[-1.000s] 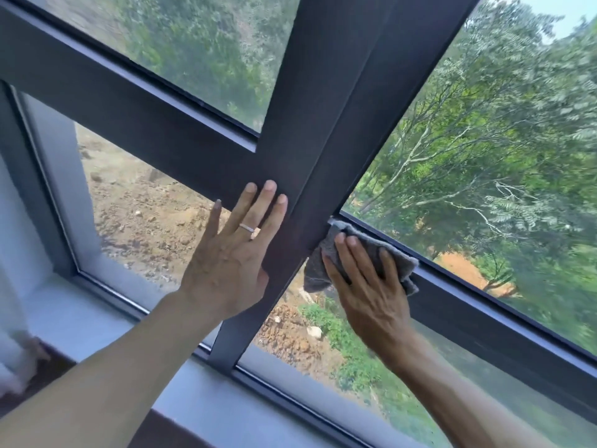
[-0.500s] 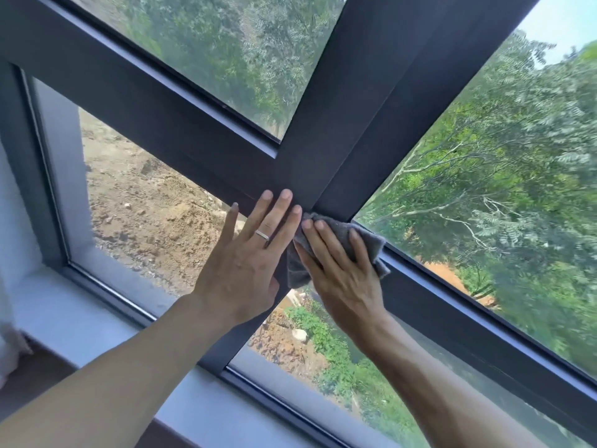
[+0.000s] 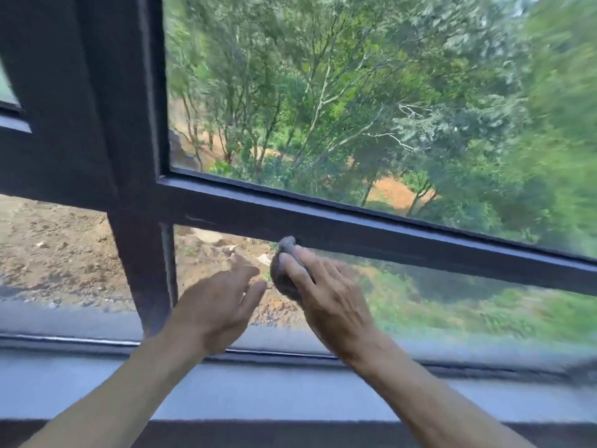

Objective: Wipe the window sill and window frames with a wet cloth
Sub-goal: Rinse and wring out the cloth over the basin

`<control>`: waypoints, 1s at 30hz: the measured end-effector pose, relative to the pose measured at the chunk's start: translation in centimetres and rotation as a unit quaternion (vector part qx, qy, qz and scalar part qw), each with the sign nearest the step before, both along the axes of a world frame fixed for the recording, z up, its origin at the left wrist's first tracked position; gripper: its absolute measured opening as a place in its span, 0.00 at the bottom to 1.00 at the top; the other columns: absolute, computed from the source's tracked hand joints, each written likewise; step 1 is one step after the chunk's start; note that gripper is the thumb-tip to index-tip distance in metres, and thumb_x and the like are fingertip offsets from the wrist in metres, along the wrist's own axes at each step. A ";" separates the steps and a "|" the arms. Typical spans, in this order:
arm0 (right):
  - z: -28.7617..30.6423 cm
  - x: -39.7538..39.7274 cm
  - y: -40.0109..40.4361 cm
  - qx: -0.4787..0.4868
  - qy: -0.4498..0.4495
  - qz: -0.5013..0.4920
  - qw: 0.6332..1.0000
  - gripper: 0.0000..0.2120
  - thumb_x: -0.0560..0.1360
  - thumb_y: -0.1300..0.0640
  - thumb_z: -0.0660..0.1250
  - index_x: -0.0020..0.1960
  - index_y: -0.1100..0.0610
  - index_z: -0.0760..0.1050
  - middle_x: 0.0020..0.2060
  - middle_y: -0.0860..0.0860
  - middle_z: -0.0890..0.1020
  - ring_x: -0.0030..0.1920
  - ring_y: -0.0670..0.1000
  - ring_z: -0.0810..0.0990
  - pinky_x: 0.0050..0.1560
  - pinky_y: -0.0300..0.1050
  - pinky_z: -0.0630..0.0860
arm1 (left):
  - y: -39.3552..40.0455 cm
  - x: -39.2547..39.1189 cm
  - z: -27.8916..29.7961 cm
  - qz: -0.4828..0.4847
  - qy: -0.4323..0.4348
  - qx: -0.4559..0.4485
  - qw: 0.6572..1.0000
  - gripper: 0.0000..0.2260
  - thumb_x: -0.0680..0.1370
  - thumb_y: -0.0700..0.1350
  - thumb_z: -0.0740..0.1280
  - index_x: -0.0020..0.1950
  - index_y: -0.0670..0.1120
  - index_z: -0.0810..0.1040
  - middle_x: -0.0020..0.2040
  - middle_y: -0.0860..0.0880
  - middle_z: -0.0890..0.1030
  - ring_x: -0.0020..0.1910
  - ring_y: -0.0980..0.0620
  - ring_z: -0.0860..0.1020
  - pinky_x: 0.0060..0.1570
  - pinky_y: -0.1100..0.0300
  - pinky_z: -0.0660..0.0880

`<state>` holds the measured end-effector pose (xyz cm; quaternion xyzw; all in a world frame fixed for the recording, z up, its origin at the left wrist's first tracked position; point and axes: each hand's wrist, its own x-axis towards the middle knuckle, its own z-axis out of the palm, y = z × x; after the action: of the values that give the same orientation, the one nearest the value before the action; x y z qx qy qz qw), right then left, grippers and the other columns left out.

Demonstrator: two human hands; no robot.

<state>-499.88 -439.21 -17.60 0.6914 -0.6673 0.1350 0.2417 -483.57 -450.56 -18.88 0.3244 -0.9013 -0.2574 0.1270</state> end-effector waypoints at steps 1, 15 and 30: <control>-0.2 -0.4 2.2 -0.010 -0.039 -0.019 0.999 0.18 0.81 0.59 0.58 0.70 0.59 0.65 0.58 0.57 0.81 0.50 0.58 0.81 0.48 0.51 0.77 | 2.1 -2.1 0.1 -0.029 0.024 0.053 0.998 0.26 0.77 0.66 0.46 0.62 0.56 0.75 0.50 0.56 0.82 0.52 0.49 0.79 0.51 0.51 0.74; -4.5 -13.8 50.1 -0.026 -0.578 -0.336 0.743 0.38 0.65 0.46 0.77 0.72 0.44 0.65 0.61 0.42 0.75 0.55 0.43 0.78 0.56 0.40 0.76 | 44.2 -29.2 -1.6 -0.285 -0.053 0.307 0.907 0.03 0.83 0.41 0.61 0.53 0.44 0.73 0.45 0.44 0.82 0.38 0.49 0.78 0.35 0.62 0.73; -11.8 -16.4 100.1 -0.236 -0.566 -0.663 0.429 0.05 0.74 0.58 0.70 0.41 0.55 0.83 0.36 0.47 0.82 0.37 0.47 0.78 0.44 0.44 0.75 | 96.0 -42.9 -8.0 -0.607 -0.304 0.241 0.694 0.11 0.76 0.39 0.67 0.56 0.48 0.71 0.45 0.46 0.81 0.40 0.49 0.80 0.35 0.55 0.79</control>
<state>-516.26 -339.09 -29.41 -0.2798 -0.8498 0.4463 -0.0215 -526.48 -354.56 -26.89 -0.2130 -0.7987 -0.3745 -0.4200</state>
